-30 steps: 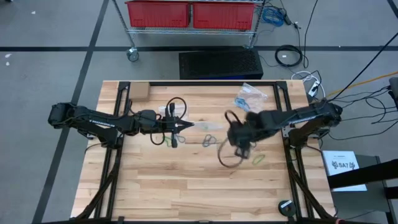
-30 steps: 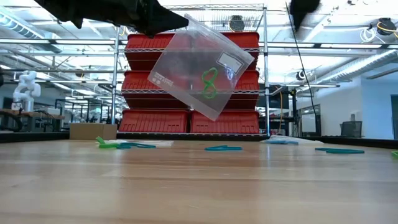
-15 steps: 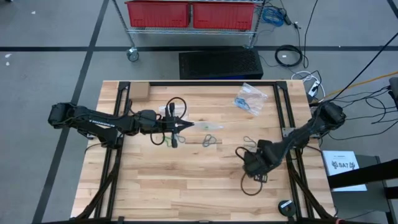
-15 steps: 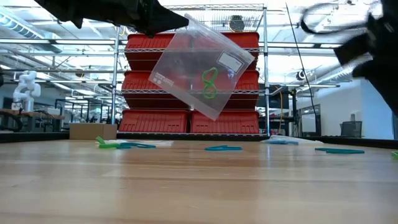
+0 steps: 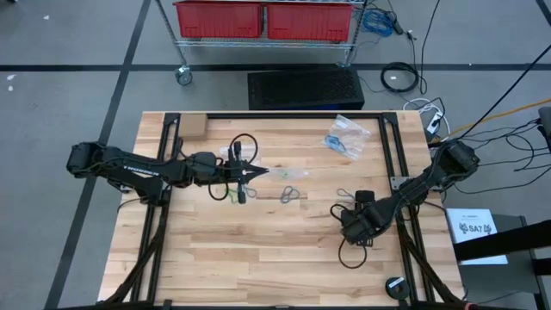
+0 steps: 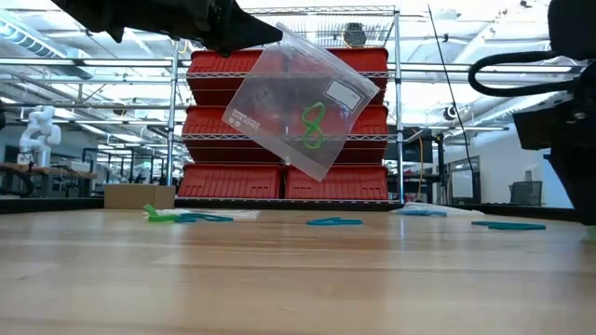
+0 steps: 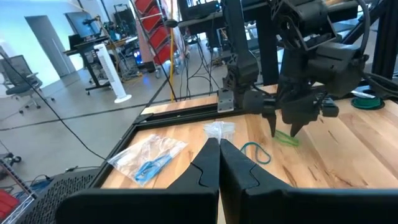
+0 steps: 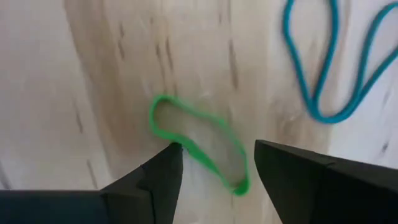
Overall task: Sort rubber bands
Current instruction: Put the green rubber band into the transparent zip bag
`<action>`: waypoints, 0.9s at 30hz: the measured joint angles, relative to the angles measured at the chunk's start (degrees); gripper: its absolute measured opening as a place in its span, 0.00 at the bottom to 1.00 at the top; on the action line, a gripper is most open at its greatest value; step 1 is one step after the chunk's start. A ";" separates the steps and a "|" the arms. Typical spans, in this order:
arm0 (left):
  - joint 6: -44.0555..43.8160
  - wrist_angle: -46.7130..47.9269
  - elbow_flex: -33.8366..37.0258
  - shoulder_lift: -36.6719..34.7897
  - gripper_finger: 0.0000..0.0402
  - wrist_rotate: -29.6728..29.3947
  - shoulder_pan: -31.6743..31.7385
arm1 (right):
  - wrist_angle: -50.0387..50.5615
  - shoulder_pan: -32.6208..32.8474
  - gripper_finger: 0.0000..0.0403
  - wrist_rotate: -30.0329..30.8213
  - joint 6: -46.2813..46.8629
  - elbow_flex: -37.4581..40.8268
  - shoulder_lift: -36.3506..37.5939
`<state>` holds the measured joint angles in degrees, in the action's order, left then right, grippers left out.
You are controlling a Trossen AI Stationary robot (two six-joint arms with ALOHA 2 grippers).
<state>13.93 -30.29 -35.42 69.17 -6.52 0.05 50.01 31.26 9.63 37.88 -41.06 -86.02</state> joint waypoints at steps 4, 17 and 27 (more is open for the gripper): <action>0.02 0.01 0.00 0.00 0.00 0.00 0.01 | -1.07 -1.44 0.47 2.50 -1.91 0.02 -0.02; 0.07 0.31 0.00 0.00 0.00 0.00 -0.01 | -7.10 -7.86 0.19 -7.57 -7.46 2.14 0.17; 0.05 0.22 -0.02 0.00 0.00 -0.02 0.22 | -6.87 -8.76 0.01 -11.36 -7.61 -6.18 0.55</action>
<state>13.98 -30.07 -35.44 69.17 -6.55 0.27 43.14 22.50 -1.73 30.27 -47.24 -85.47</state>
